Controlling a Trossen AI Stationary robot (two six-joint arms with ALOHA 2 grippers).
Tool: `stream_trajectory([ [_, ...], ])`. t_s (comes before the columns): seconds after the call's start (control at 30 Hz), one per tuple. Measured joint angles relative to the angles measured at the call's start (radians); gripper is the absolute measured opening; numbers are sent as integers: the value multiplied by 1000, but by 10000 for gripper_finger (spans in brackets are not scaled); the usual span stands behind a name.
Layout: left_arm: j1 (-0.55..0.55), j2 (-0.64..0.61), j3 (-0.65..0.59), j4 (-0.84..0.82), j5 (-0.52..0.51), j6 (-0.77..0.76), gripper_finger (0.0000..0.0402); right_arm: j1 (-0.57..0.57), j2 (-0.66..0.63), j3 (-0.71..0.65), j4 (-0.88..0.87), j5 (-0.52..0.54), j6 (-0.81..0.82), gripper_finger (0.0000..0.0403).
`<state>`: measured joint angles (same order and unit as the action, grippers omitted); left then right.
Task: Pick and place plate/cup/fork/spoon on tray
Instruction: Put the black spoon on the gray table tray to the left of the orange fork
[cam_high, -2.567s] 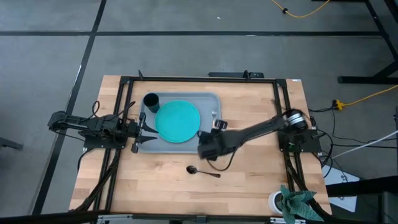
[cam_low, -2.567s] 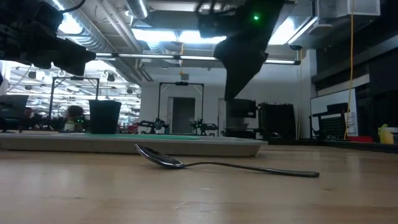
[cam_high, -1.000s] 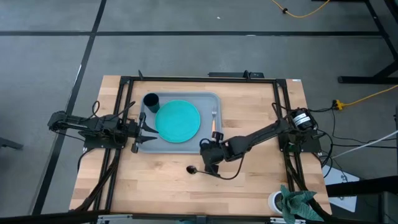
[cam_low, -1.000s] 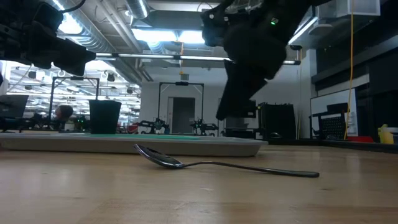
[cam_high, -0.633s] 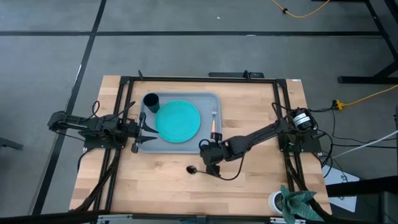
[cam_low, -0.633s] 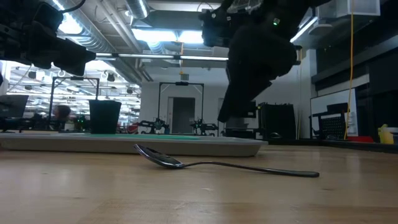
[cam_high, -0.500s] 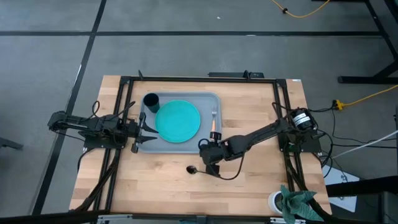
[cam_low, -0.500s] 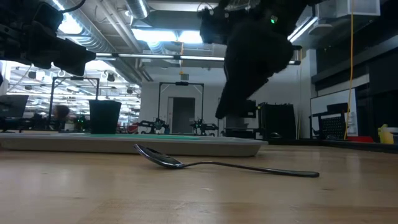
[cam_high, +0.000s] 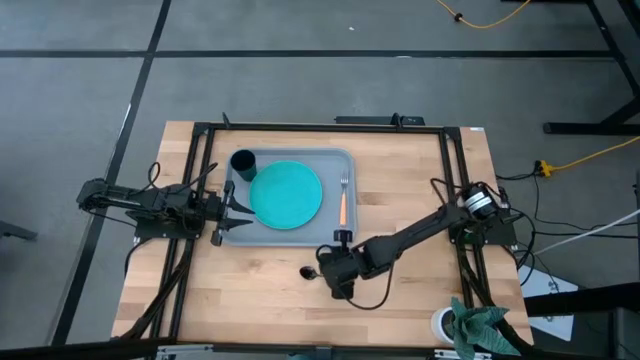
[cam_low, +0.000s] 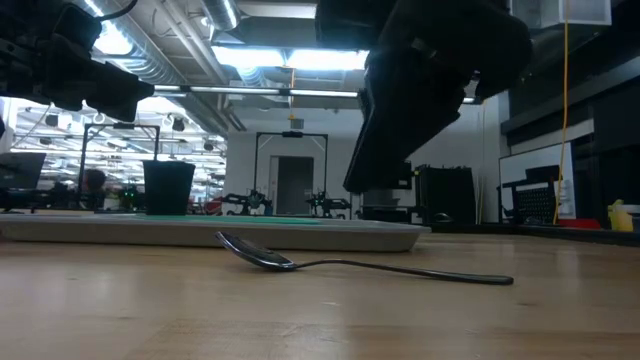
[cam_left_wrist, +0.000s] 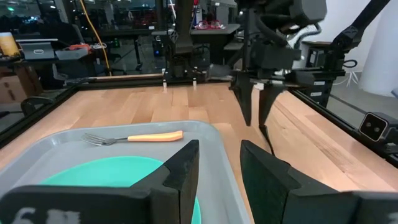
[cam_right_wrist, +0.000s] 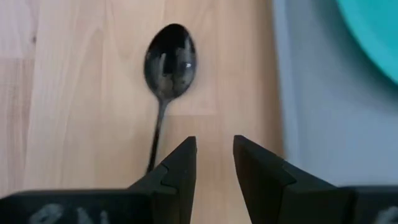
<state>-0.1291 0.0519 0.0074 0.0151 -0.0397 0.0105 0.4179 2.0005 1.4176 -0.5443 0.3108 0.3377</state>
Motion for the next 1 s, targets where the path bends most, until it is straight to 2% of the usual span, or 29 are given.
stream_trajectory([
  [0.43, 0, 0, 0, 0, 0, 0, 110, 27, 114, 84, -17, -62, 66, 113],
  [1.0, 0, 0, 0, 0, 0, 0, 110, 45, 158, 106, -15, -62, 115, 113],
])
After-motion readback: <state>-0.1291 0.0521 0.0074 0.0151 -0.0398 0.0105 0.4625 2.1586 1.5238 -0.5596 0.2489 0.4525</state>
